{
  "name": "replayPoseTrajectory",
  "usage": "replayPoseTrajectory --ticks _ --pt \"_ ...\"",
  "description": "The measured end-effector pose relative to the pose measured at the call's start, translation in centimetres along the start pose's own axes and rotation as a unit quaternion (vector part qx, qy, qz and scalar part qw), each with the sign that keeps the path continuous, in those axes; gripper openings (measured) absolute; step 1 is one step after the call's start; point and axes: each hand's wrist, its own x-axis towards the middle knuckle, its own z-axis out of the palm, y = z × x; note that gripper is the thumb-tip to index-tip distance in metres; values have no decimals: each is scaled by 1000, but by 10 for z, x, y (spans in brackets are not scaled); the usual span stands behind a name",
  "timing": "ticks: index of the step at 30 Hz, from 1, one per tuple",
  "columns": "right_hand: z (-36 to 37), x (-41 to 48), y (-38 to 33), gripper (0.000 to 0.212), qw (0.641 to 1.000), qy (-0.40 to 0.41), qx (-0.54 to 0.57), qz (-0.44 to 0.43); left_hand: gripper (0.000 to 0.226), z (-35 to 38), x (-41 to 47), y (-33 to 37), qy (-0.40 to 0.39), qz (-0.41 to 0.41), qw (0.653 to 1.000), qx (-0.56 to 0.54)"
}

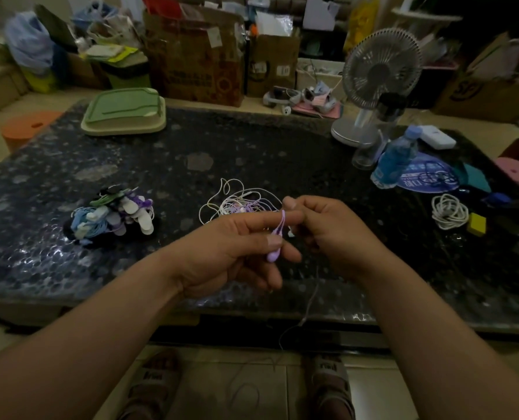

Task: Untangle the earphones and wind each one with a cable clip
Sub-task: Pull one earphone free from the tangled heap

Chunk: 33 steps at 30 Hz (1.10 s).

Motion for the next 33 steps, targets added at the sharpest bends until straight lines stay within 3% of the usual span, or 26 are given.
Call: replayPoseTrajectory --ticks 8,12,15,19,27,30,33 --pt "15 -3 9 32 998 -11 -58 3 54 -11 9 7 89 68 993 -49" --pt "25 -6 11 26 984 -32 -174 -31 51 -21 14 4 178 80 981 5" --pt "26 -8 8 23 978 -20 -202 -56 52 -24 11 -2 195 76 971 116" --pt "23 -9 6 16 957 -30 -279 -77 49 -29 9 -12 180 56 936 298" --pt "12 -9 -2 10 954 -6 -291 -79 50 -25 7 -17 124 8 941 315" --pt "4 -8 -10 3 961 -13 -263 -80 44 -23 3 -13 67 -18 933 352" --pt "-3 -8 -15 10 975 -38 -205 -82 43 -17 -2 -8 -3 -44 947 319"
